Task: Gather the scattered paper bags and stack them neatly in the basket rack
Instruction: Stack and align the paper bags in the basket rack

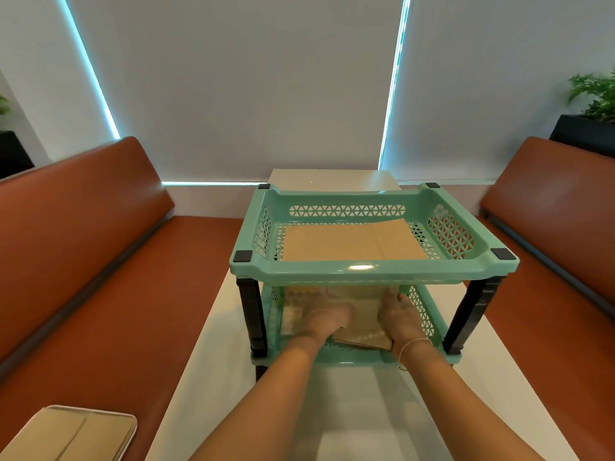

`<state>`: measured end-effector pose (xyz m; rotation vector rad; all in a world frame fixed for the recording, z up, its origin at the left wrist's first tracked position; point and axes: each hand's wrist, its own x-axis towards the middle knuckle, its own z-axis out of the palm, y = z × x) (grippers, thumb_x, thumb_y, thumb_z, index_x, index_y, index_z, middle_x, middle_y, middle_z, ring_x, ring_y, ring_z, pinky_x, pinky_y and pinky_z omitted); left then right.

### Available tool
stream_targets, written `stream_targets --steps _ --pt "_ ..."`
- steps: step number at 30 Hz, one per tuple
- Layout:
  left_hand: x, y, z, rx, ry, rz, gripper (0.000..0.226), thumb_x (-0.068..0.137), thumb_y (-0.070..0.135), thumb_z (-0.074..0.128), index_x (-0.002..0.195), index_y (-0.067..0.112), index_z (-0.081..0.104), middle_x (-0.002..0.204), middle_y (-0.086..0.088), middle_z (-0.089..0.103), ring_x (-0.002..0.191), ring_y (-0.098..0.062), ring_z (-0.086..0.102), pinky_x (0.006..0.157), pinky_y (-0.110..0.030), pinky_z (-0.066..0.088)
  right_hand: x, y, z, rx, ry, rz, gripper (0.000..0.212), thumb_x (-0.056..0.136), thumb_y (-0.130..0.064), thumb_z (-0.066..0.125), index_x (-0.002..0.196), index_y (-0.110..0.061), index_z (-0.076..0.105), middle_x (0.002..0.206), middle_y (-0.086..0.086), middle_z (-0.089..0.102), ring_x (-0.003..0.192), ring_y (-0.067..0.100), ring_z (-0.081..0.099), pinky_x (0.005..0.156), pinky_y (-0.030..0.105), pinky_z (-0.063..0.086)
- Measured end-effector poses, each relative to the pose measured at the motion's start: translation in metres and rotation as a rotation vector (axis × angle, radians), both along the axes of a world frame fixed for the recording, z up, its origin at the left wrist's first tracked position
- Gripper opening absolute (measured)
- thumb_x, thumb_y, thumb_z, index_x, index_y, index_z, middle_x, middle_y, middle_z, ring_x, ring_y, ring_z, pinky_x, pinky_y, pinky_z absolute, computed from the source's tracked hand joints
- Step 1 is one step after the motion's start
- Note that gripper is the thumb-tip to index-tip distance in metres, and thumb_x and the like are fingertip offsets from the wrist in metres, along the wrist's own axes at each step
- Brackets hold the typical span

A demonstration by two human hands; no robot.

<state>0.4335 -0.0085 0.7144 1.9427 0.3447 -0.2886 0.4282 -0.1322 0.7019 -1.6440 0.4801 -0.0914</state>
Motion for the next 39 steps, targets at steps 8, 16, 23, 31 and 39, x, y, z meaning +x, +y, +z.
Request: stream_targets --steps 8,16,23,31,39 --pt "0.004 -0.004 -0.013 0.374 0.005 0.003 0.085 0.081 0.072 0.043 0.142 0.014 0.037 0.151 -0.012 0.027 0.140 -0.032 0.017 0.114 -0.044 0.020 0.004 0.001 -0.006 0.034 0.081 0.101 0.026 0.086 -0.014 0.062 0.109 -0.007 0.051 0.107 0.017 0.063 0.098 0.033 0.061 0.093 0.049 0.049" --pt "0.013 0.022 -0.037 0.734 0.012 0.130 0.088 0.074 0.051 0.071 0.137 0.004 0.031 0.142 -0.018 0.037 0.131 -0.030 0.031 0.105 -0.035 0.031 0.005 0.000 -0.003 0.043 0.063 0.099 0.034 0.084 -0.016 0.065 0.114 -0.009 0.052 0.111 0.014 0.062 0.101 0.031 0.060 0.094 0.048 0.048" --pt "0.014 0.014 -0.041 0.906 -0.041 0.128 0.088 0.071 0.052 0.074 0.132 0.002 0.035 0.136 -0.018 0.043 0.123 -0.029 0.038 0.101 -0.036 0.032 0.008 -0.004 -0.009 0.042 0.062 0.076 0.035 0.087 -0.014 0.062 0.119 -0.009 0.052 0.112 0.015 0.061 0.103 0.032 0.058 0.094 0.048 0.049" --pt "0.016 0.020 -0.032 0.691 -0.050 0.197 0.047 0.083 0.018 0.064 0.123 0.007 0.043 0.126 -0.015 0.052 0.122 -0.031 0.044 0.104 -0.038 0.033 0.005 -0.003 -0.007 0.013 0.070 0.095 0.037 0.087 -0.016 0.061 0.122 -0.009 0.051 0.114 0.012 0.060 0.104 0.031 0.058 0.095 0.044 0.048" --pt "0.017 0.025 -0.002 0.193 -0.087 0.187 0.034 0.097 0.017 0.046 0.123 -0.002 0.057 0.127 -0.017 0.058 0.118 -0.030 0.054 0.079 -0.021 0.041 0.012 -0.004 -0.012 0.025 0.102 -0.039 0.028 0.090 -0.014 0.053 0.118 -0.009 0.054 0.103 0.010 0.060 0.103 0.032 0.058 0.097 0.047 0.045"
